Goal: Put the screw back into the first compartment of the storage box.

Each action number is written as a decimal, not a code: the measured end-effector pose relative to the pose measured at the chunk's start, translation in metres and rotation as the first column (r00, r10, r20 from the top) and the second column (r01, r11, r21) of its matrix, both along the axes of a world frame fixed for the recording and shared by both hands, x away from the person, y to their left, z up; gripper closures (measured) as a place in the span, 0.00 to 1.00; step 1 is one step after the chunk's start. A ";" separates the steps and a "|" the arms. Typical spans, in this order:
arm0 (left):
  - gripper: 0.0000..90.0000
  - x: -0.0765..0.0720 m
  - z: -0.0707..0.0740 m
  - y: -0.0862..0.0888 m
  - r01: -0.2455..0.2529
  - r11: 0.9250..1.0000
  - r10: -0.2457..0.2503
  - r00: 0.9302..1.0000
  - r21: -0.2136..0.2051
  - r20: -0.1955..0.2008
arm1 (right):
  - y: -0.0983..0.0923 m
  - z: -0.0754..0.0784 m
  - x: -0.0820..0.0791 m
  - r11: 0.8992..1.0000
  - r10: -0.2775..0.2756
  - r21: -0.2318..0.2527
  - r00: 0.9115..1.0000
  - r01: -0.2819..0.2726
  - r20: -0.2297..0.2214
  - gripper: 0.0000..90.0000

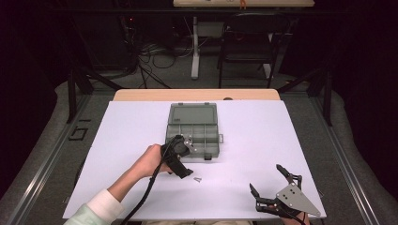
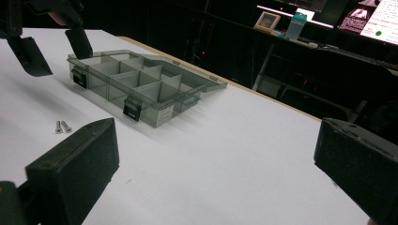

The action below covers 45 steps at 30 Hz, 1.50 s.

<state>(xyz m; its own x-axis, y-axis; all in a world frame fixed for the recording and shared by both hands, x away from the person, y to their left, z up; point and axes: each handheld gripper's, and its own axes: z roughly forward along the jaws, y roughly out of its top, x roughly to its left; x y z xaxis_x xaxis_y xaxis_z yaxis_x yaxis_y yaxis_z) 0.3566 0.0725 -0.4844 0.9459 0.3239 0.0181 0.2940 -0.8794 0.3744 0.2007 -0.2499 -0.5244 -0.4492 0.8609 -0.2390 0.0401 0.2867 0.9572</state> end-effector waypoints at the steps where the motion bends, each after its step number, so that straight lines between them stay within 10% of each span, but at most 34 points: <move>1: 0.31 0.000 -0.002 -0.002 0.004 1.000 -0.004 1.000 -0.002 -0.003 | 0.000 0.000 0.000 1.000 0.000 0.000 1.000 0.000 0.000 0.00; 26: 0.81 -0.001 -0.032 -0.033 0.144 0.989 -0.141 0.986 0.027 -0.093 | 0.000 0.000 0.000 1.000 0.000 -0.001 1.000 0.000 -0.001 0.00; 45: 0.93 -0.001 -0.043 -0.036 0.162 0.986 -0.157 0.982 0.044 -0.106 | 0.000 0.000 0.000 1.000 0.000 -0.001 1.000 0.000 -0.001 0.00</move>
<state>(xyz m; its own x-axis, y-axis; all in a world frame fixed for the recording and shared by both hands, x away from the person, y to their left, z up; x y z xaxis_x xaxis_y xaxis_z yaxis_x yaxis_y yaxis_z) 0.3552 0.0366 -0.5277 0.9832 0.1696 -0.0679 0.1823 -0.9358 0.3017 0.2010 -0.2497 -0.5248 -0.4493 0.8608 -0.2392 0.0410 0.2873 0.9570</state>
